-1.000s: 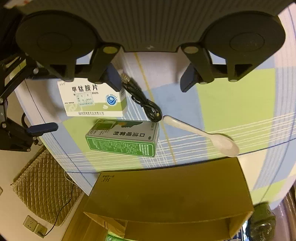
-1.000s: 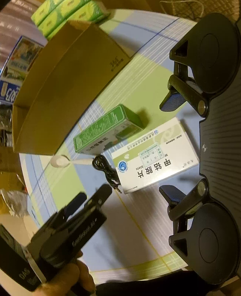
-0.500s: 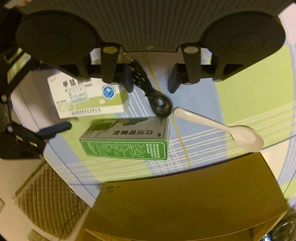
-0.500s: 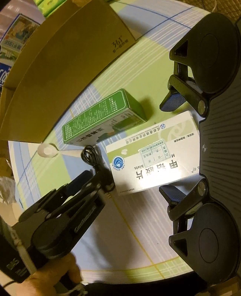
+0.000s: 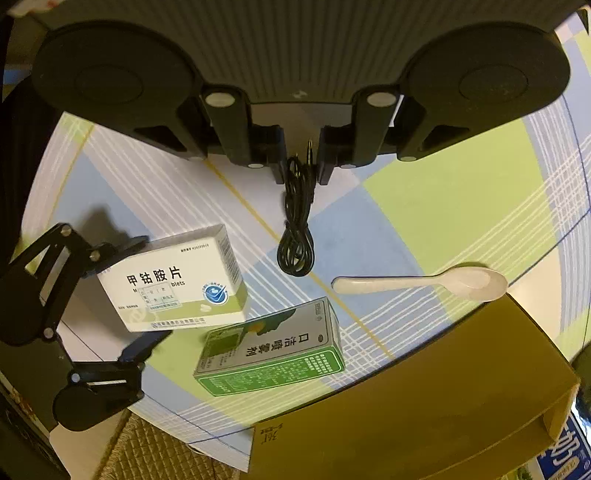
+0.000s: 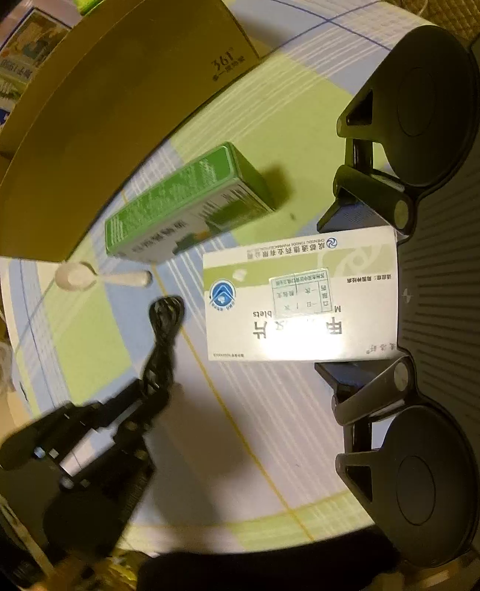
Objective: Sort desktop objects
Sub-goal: 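Grasp the black cable with the left tool while the right tool grasps the white medicine box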
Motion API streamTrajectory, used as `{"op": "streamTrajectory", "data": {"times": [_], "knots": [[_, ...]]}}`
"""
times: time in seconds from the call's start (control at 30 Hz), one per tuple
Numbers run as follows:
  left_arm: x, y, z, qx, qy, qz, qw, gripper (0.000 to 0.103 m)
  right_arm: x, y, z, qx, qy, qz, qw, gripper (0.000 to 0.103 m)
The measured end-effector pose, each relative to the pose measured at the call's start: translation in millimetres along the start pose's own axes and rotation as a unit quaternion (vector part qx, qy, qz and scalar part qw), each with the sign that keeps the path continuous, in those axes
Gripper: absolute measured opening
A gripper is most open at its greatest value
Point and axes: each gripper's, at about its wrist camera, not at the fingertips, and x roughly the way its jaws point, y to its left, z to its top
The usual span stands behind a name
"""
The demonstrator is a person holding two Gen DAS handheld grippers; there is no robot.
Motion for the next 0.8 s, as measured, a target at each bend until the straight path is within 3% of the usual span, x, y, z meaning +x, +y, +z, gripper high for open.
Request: {"op": "streamTrajectory", "data": {"times": [0.23, 0.7, 0.8], "knots": [[4, 4, 10, -0.015, -0.015, 0.001, 0.9998, 0.022, -3, 1, -4, 0.008, -0.002, 0.001, 1.000, 0.070], [20, -2, 21, 0.000, -0.006, 0.002, 1.0000, 0.022, 9, 4, 7, 0.030, -0.016, 0.010, 0.999, 0.072], [21, -3, 21, 0.003, -0.006, 0.001, 1.0000, 0.018, 11, 3, 9, 0.041, -0.013, 0.014, 0.999, 0.072]]}}
